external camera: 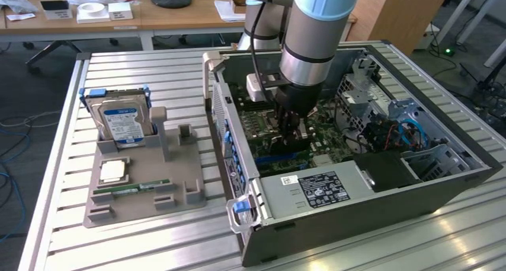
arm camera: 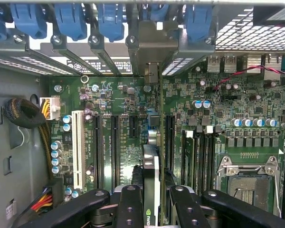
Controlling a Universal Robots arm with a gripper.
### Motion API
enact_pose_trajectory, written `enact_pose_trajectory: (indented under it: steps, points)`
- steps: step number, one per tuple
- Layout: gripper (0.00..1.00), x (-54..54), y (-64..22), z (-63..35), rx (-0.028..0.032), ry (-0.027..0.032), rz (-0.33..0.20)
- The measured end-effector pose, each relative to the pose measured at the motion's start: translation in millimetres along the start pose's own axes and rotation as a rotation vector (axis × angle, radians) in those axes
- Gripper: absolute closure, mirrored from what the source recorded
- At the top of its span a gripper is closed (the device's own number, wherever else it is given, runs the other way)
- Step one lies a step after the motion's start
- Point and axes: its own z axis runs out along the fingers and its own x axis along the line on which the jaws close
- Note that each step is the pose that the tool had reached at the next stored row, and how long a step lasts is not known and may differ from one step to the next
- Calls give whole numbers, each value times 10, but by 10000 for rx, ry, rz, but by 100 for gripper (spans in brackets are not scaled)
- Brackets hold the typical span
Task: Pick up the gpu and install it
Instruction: 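Insert the gpu into the slot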
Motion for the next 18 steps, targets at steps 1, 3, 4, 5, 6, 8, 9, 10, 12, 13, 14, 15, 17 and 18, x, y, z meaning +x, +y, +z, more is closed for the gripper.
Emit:
enact_pose_trajectory:
  steps: [1,3,4,5,6,8,9,10,12,13,14,15,17,18]
  points:
    - [73,0,1,0,0,0,1]
    - [73,0,1,0,0,-1,2]
    - [73,0,1,0,0,-1,2]
    - [73,0,1,0,0,0,1]
    - [73,0,1,0,0,-1,1]
    - [73,1,1,2,0,0,1]
    - [73,0,1,3,-1,0,1]
    - [73,0,1,3,-1,0,1]
    - [73,0,1,3,-1,0,1]
    - [73,0,1,3,1,-2,1]
    - [73,0,1,0,1,-4,1]
    - [73,0,1,-5,1,-6,2]
    - [73,0,1,-12,0,-5,2]
    - [73,0,1,-11,0,-5,2]
